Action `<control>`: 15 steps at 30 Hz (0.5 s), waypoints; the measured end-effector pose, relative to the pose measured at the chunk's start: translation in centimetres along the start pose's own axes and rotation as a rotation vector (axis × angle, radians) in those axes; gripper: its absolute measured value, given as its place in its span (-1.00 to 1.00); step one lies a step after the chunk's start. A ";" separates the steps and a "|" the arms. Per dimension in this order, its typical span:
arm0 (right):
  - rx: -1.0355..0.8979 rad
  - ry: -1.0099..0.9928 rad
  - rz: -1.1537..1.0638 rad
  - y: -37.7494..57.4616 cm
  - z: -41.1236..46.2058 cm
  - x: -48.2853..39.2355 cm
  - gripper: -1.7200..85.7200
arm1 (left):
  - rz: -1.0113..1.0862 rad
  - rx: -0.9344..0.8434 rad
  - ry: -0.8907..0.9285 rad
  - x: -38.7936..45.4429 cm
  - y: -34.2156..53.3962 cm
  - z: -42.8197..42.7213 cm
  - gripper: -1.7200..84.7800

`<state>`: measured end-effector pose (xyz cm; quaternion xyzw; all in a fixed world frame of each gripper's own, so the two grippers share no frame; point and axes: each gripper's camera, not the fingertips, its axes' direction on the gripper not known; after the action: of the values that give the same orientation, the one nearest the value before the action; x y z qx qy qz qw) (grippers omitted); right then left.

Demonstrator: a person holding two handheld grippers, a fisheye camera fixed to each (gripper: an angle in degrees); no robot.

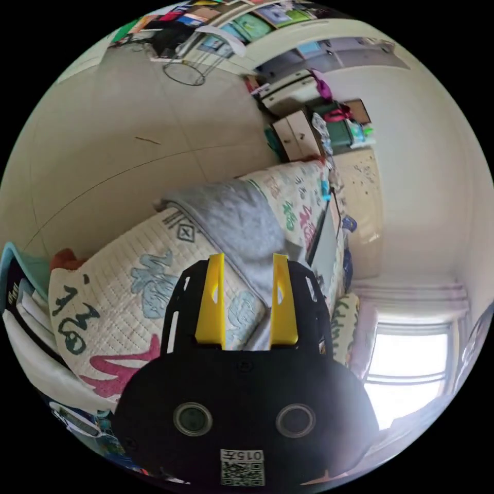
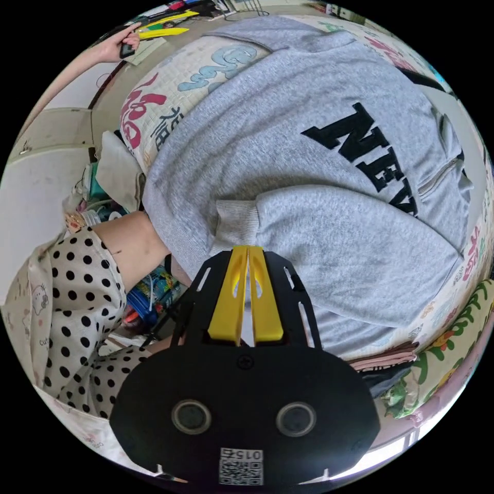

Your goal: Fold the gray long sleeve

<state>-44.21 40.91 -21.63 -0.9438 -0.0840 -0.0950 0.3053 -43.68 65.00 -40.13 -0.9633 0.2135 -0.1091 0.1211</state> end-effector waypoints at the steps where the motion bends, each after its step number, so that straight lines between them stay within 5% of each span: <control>1: -0.046 -0.018 0.030 -1.3 0.7 0.0 -0.96 | -0.059 0.010 -0.006 -2.3 -0.9 0.0 -0.65; 9: -0.184 -0.015 0.158 -5.2 1.1 -0.4 -0.97 | -0.293 -0.017 -0.019 -10.2 -2.0 4.0 -0.63; 15: -0.223 -0.006 0.155 -6.2 -0.5 -0.9 -0.97 | -0.390 0.027 0.056 -11.5 -0.4 5.7 -0.85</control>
<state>-46.51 45.44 -18.00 -0.9758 -0.0006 -0.0771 0.2047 -52.22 71.45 -47.22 -0.9812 0.0247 -0.1600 0.1048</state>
